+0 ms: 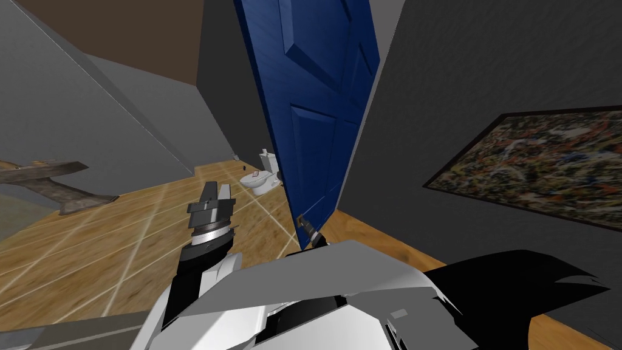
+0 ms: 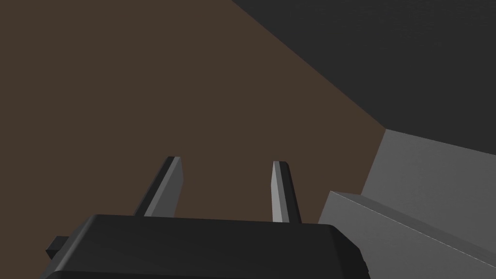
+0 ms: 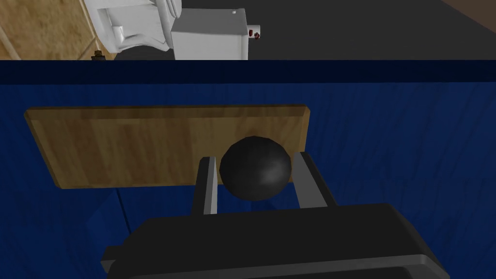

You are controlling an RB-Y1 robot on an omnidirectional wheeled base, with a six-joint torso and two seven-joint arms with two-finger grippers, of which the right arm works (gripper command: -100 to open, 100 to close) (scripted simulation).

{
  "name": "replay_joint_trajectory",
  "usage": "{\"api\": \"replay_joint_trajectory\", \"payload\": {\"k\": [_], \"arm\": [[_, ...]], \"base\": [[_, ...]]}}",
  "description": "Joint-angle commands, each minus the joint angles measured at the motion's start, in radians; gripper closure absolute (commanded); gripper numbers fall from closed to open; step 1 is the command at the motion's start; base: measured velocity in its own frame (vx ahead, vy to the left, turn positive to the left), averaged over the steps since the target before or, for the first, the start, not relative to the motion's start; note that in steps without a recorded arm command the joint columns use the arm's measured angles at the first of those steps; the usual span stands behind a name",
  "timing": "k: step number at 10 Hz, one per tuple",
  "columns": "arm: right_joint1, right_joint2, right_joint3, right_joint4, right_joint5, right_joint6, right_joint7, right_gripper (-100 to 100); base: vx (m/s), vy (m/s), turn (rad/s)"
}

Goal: Push the door open

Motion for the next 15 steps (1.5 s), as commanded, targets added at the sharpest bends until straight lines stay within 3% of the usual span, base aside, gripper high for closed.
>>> {"api": "replay_joint_trajectory", "payload": {"k": [1, 10, 11, 15], "arm": [[-0.013, 0.002, -0.027, 0.019, -0.007, -0.010, 0.006, 100], [-0.034, 0.008, -0.137, 0.050, -0.031, -0.009, 0.028, 100], [-0.027, 0.007, -0.117, 0.042, -0.028, -0.008, 0.023, -100], [-0.020, 0.010, -0.109, 0.027, -0.031, -0.001, 0.019, -100]], "base": [[0.136, 0.124, -0.030], [0.108, 0.116, -0.049], [-0.064, 0.039, -0.064], [-0.186, -0.060, -0.016]]}}
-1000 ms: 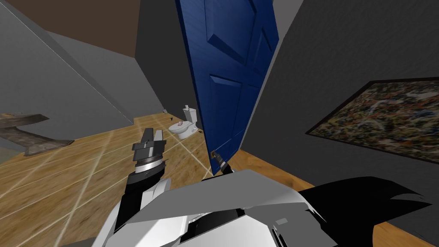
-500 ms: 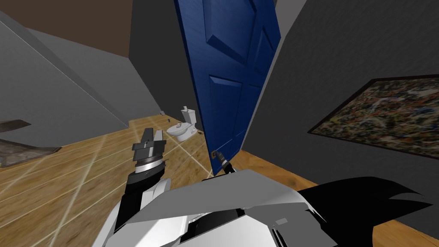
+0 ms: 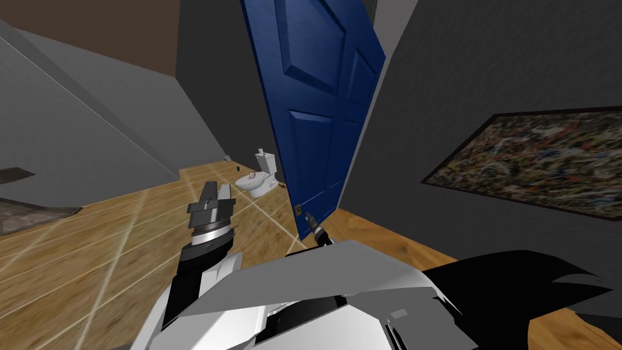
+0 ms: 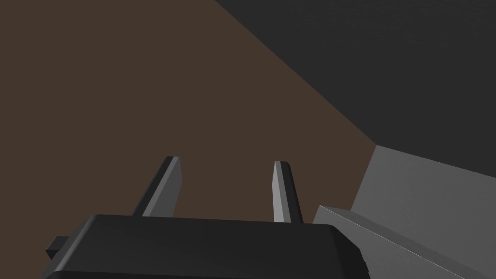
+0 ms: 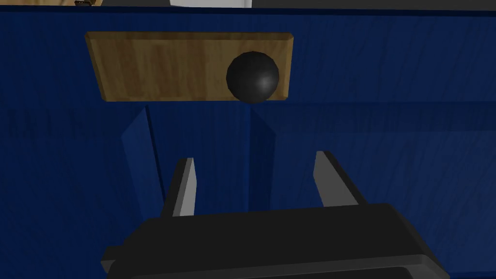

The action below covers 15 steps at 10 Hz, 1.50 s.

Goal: Push the door open

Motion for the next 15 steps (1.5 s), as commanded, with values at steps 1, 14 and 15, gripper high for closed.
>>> {"api": "replay_joint_trajectory", "payload": {"k": [1, 14, 15], "arm": [[0.006, 0.005, 0.006, -0.011, -0.001, 0.005, -0.002, -100], [-0.003, 0.020, -0.011, 0.010, -0.005, -0.015, 0.001, -100], [-0.003, 0.020, -0.011, 0.010, -0.005, -0.015, 0.001, 100]], "base": [[-0.230, -0.079, -0.039], [0.080, 0.054, 0.010], [-0.015, -0.006, 0.009]]}}
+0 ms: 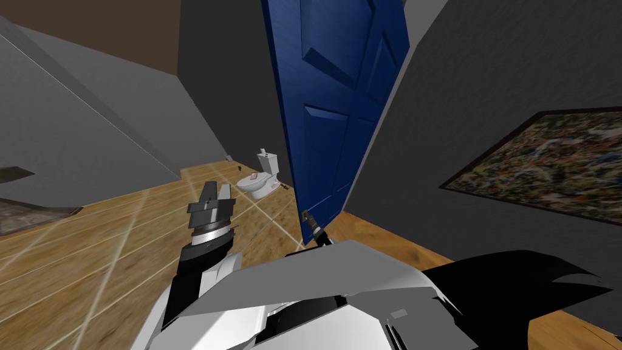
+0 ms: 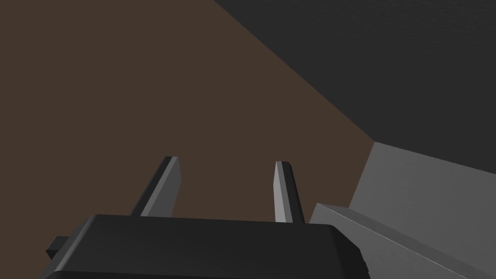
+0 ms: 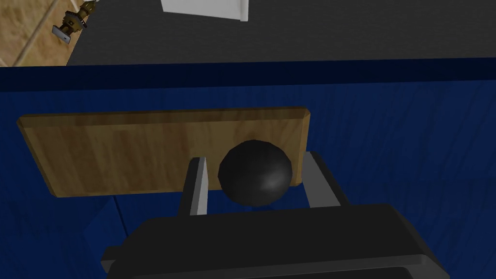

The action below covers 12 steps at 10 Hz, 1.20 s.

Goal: Push the door open

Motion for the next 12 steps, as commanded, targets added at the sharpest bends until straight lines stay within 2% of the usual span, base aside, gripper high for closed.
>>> {"api": "replay_joint_trajectory", "payload": {"k": [1, 5, 6, 12], "arm": [[0.000, 0.000, 0.000, 0.000, 0.000, 0.001, 0.000, 100], [0.000, 0.000, 0.000, 0.000, 0.000, 0.001, 0.000, 100], [-0.003, -0.009, -0.020, 0.007, -0.005, 0.004, 0.005, 100], [-0.014, -0.023, -0.084, 0.022, -0.021, 0.003, 0.019, 100]], "base": [[-0.025, -0.016, 0.014], [-0.008, -0.005, 0.000], [0.067, 0.064, -0.039], [0.152, 0.115, -0.038]]}}
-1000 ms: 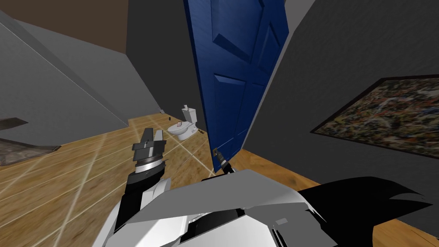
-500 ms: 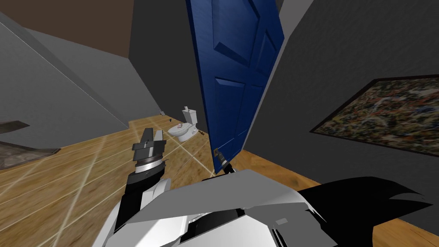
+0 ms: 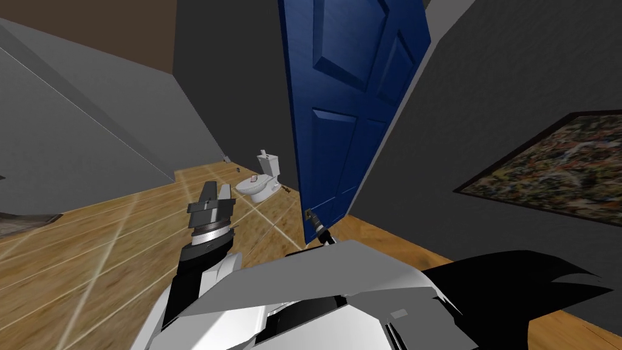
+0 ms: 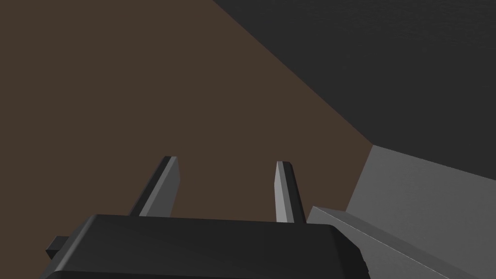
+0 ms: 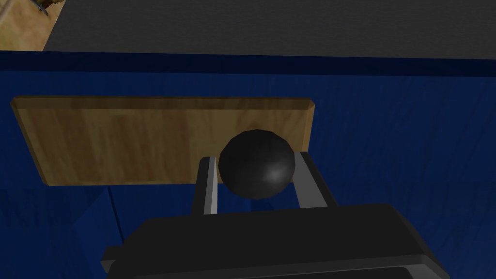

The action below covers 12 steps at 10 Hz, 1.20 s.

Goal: Push the door open

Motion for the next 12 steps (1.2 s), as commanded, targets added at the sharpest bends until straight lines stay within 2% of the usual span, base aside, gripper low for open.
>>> {"api": "replay_joint_trajectory", "payload": {"k": [1, 3, 5, 6, 10, 12], "arm": [[-0.013, -0.011, -0.030, 0.018, -0.010, -0.007, 0.002, 100], [-0.016, -0.012, -0.047, 0.022, -0.014, -0.007, 0.006, 100], [-0.023, -0.013, -0.082, 0.030, -0.023, -0.007, 0.013, 100], [-0.020, -0.008, -0.064, 0.028, -0.020, -0.006, 0.009, -100], [-0.014, -0.001, -0.059, 0.014, -0.024, 0.002, 0.005, -100], [-0.009, 0.014, -0.054, 0.002, -0.027, 0.009, 0.001, -100]], "base": [[0.112, 0.119, -0.061], [0.109, 0.073, -0.052], [0.143, 0.125, -0.091], [-0.055, 0.056, -0.080], [-0.214, -0.040, -0.023], [-0.264, 0.003, -0.056]]}}
